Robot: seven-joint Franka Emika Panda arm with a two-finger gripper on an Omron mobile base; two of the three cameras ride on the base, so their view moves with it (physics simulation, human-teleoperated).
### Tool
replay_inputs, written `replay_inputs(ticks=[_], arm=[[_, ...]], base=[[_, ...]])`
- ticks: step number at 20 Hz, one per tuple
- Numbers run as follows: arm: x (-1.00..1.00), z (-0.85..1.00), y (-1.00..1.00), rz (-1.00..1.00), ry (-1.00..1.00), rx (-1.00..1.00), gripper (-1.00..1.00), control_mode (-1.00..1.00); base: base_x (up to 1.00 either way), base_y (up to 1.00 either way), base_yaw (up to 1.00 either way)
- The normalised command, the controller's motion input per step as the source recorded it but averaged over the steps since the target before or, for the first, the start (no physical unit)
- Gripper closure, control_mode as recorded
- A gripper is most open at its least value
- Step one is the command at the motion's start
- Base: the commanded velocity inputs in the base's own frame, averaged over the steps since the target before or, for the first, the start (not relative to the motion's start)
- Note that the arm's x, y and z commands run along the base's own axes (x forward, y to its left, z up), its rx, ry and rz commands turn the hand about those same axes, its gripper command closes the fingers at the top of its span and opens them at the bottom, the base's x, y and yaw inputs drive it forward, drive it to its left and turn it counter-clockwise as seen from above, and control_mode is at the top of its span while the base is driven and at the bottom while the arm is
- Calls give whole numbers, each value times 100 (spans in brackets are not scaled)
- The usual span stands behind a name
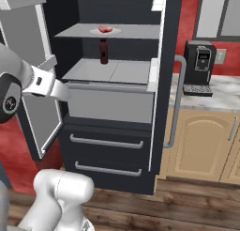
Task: Retrieve the steak from the fridge and place it on the saucepan with marinade on the stove.
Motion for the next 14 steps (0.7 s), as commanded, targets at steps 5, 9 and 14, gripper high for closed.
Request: replay_inputs(ticks=[5, 9, 14], arm=[[0, -22, 0, 14, 5, 8, -100, -100], [-16, 0, 1, 1, 4, 0, -100, -100], [-84, 0, 0, -4, 2, -2, -100, -100]], base=[[0, 0, 0], [0, 0, 0], [0, 0, 0]])
